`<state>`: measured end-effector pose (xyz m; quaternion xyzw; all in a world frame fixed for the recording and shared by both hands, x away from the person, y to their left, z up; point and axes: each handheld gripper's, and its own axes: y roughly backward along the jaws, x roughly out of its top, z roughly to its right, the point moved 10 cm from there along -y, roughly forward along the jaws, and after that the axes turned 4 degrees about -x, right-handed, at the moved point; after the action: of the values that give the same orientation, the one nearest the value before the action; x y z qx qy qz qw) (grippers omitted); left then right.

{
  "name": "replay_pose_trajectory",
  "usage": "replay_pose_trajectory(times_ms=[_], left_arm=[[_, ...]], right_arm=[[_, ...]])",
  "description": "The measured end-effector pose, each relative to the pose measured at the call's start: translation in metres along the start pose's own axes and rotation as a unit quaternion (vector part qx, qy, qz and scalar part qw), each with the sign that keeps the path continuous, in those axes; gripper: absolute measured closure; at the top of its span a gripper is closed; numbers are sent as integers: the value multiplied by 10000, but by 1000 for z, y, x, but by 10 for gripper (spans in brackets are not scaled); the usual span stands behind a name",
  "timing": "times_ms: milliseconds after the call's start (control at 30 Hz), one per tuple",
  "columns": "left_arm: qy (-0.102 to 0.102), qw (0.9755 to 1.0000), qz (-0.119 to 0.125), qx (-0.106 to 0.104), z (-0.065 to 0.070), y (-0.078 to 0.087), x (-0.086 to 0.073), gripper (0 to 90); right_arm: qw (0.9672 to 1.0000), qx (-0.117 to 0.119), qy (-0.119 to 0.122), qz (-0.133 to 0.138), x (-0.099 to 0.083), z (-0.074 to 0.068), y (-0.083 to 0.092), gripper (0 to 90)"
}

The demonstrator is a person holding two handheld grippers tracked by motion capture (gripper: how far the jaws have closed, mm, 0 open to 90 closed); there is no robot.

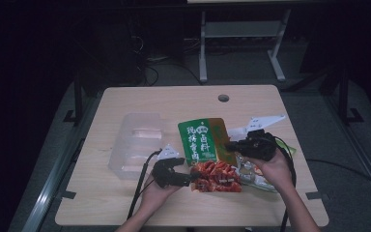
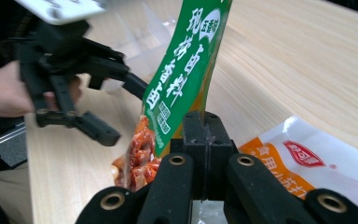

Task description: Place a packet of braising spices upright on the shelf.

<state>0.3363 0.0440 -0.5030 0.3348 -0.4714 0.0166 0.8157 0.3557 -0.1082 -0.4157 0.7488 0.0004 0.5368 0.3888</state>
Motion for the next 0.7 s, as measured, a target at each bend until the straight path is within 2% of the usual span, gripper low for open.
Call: replay_pose_trajectory(times_ms=[67,100,200,333,367,433,467,500,567,600,633,667,700], left_arm=[[14,10000,-19,-41,0,0,0,194],[76,9999,-7,-109,1,-1,0,206],[45,9993,-20,-375,2,-2,0,270],[58,9968,43,-792,8,-2,1,384],[-27,9959,39,-900,9,-2,1,410],[-70,9949,64,-1005,13,-2,1,470],[-105,9945,93,-1035,16,-2,2,517],[-177,9952,87,-957,17,-1,2,572],[-237,9950,123,-960,19,0,2,650],[-237,9946,123,-999,20,2,2,650],[-200,9945,175,-1016,22,3,3,718],[-283,9945,143,-1002,21,4,3,718],[-332,9944,175,-990,22,7,4,762]], right_arm=[[10000,15,56,38,0,-3,3,900],[9999,23,104,84,-1,-6,6,899],[9995,58,177,257,-2,-14,13,899],[9988,57,231,437,-6,-21,17,899],[9986,76,212,487,-7,-22,17,899],[9979,131,172,606,-9,-23,18,899],[9976,150,133,661,-11,-24,18,899],[9971,174,79,735,-14,-25,16,899],[9978,117,86,640,-17,-25,15,899],[9978,117,86,640,-17,-25,15,899],[9974,152,29,699,-19,-27,14,898],[9974,152,29,699,-19,-27,14,898],[9977,91,62,670,-20,-29,14,897]])
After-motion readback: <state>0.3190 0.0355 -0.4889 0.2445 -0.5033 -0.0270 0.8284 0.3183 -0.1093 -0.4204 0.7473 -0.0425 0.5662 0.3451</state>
